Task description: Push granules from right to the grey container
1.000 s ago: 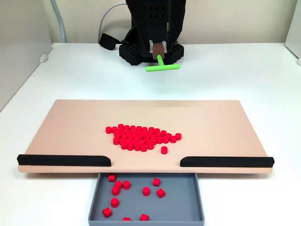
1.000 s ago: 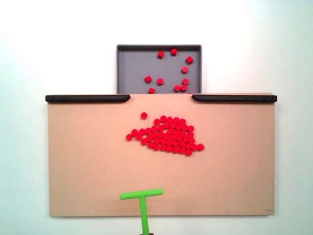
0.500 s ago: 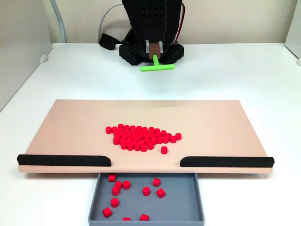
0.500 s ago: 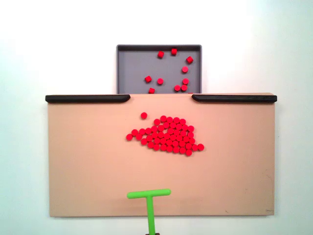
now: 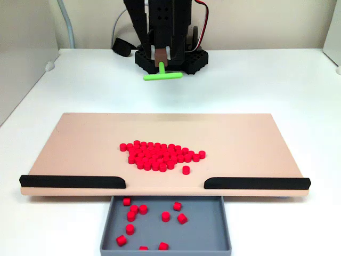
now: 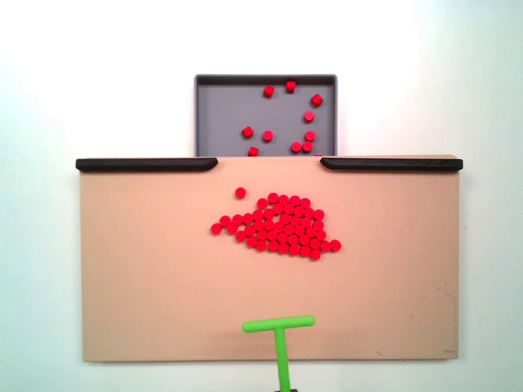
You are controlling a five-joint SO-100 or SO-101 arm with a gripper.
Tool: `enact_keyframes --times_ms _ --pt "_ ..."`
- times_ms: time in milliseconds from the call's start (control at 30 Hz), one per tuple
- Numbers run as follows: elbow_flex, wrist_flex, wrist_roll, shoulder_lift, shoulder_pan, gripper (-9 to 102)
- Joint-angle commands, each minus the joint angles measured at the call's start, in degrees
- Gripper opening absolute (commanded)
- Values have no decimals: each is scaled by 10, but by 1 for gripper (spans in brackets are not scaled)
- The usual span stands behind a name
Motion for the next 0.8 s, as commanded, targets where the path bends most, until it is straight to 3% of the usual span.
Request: enact_keyframes --times_ms 0,400,600,767 --pt "-12 -2 -74 -1 33 0" --pt "-83 -2 -467 -100 184 0" --pt "-166 -2 -729 -181 215 0" --pt "-224 -2 -872 -221 225 0"
